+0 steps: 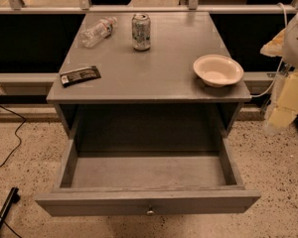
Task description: Close top drawer
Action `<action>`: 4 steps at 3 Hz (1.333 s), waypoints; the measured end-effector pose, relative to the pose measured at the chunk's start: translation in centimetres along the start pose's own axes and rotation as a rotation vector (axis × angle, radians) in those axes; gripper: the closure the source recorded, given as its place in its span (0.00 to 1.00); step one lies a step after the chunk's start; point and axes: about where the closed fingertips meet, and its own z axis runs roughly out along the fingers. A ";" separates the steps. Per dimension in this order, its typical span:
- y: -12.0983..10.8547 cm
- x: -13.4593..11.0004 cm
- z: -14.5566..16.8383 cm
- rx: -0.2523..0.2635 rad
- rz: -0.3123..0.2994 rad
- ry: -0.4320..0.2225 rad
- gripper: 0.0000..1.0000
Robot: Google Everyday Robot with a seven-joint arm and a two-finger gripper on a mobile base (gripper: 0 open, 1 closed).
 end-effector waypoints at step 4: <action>7.3 3.3 11.3 0.086 -0.114 0.035 0.00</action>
Offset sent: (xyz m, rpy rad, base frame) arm -0.0042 0.0121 -0.0317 -0.0516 0.0176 0.0121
